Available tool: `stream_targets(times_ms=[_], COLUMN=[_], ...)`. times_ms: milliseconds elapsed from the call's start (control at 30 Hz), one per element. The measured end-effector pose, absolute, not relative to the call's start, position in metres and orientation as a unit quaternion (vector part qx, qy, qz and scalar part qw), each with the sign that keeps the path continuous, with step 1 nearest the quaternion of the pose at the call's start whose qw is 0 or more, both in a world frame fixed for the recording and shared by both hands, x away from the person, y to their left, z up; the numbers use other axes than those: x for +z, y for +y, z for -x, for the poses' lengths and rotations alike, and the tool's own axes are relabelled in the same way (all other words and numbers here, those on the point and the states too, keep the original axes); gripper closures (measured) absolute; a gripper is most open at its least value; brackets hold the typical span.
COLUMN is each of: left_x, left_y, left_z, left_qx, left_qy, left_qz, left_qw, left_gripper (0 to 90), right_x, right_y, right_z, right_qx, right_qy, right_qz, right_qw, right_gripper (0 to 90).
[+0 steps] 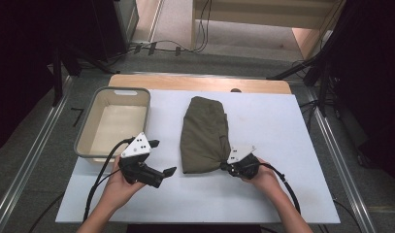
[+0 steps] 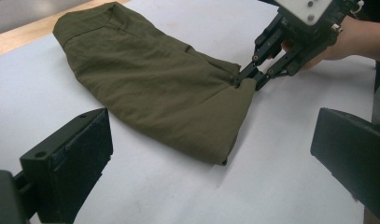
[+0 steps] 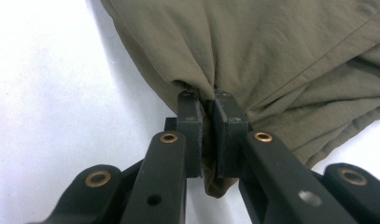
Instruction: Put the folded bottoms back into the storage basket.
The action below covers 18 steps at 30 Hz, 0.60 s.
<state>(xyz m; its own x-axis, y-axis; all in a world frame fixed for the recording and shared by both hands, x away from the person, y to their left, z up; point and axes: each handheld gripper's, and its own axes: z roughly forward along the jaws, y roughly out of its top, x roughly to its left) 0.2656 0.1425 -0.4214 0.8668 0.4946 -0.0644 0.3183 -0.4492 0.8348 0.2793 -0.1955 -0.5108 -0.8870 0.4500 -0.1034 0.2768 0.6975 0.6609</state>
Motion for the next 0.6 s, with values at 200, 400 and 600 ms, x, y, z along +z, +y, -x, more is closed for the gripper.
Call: stream_targets(times_ms=[200,400,600], left_x=[-0.422,-0.422,-0.419], left_y=[0.14,0.135,0.131], left_z=[-0.268,-0.272,-0.277], left_qx=[0.092,0.088,0.076], left_qy=[0.242,0.245,0.25], left_qz=[-0.845,-0.845,-0.84], left_qw=[0.467,0.468,0.475], left_gripper=[0.0,0.0,0.0], right_x=[-0.512,-0.511,-0.51], right_y=[-0.2,-0.198,-0.198], right_z=[-0.284,-0.284,-0.285], right_qx=[0.348,0.343,0.342], right_qy=[0.907,0.909,0.911], right_qz=[-0.213,-0.211,-0.209], right_qw=[0.102,0.106,0.101], right_gripper=[81.5,81.4,81.1])
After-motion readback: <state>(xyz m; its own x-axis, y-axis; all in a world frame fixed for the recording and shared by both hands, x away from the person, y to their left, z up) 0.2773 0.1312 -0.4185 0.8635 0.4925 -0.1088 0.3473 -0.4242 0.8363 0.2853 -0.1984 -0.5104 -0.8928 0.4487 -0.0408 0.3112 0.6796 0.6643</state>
